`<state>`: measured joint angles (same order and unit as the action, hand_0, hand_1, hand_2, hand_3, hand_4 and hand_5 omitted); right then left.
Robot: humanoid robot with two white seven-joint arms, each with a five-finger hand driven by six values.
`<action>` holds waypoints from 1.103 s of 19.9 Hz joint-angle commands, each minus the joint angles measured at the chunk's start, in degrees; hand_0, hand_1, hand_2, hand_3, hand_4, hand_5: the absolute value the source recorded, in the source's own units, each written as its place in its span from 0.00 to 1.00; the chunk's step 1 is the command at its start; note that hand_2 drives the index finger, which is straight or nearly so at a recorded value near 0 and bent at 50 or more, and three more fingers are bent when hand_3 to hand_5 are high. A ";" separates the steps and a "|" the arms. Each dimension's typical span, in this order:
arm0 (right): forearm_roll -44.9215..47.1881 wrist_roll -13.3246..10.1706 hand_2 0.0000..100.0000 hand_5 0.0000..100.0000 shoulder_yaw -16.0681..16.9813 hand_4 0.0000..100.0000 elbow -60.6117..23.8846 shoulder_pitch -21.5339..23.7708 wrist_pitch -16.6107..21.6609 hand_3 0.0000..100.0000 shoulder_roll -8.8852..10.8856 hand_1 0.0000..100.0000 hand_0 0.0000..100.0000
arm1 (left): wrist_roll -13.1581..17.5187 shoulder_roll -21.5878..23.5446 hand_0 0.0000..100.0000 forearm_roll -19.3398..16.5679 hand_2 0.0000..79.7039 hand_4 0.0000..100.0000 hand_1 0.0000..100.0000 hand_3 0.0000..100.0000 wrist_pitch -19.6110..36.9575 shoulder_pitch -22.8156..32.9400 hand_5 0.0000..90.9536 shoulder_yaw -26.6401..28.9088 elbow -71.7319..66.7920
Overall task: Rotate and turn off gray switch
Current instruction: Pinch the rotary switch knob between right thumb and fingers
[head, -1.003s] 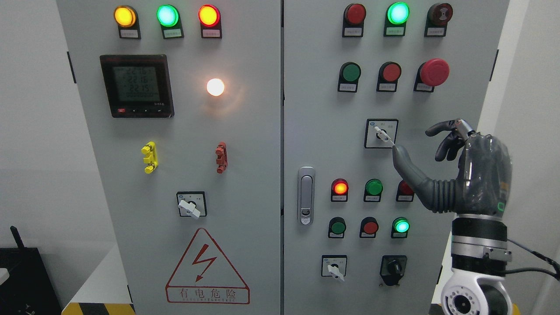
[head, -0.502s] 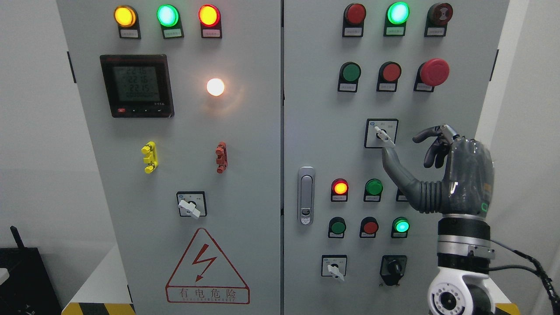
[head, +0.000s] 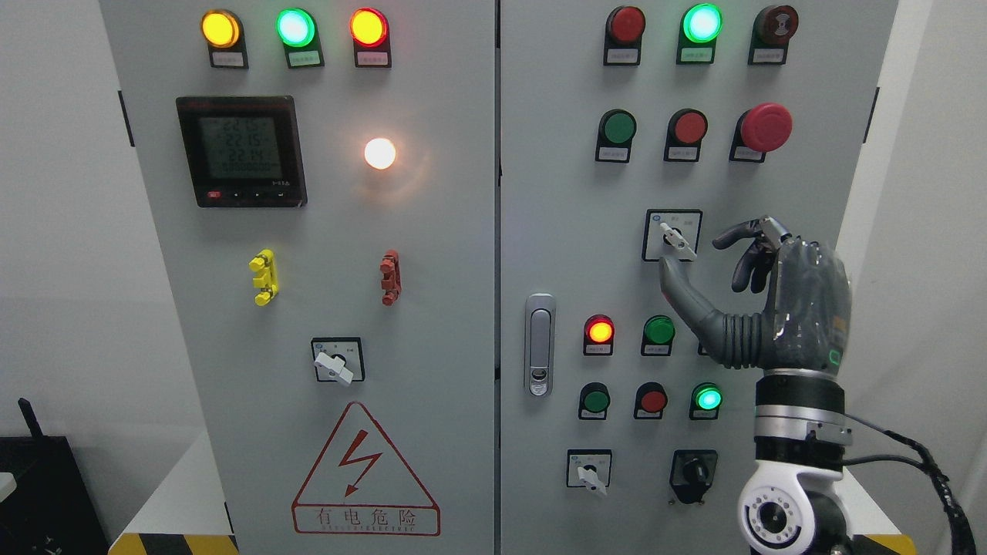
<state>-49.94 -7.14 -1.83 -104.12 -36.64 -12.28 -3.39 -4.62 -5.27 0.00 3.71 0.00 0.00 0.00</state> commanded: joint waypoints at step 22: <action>0.02 0.03 0.57 1.00 -0.28 0.97 2.70 -0.89 -0.02 0.93 -0.30 0.46 0.02 | 0.05 0.00 0.12 1.06 0.00 0.00 0.39 0.00 0.16 -0.53 0.00 0.44 1.49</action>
<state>-49.92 -7.19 -1.54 -101.95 -37.43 -12.33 -3.70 -4.62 -5.27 0.00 3.82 0.00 0.00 0.00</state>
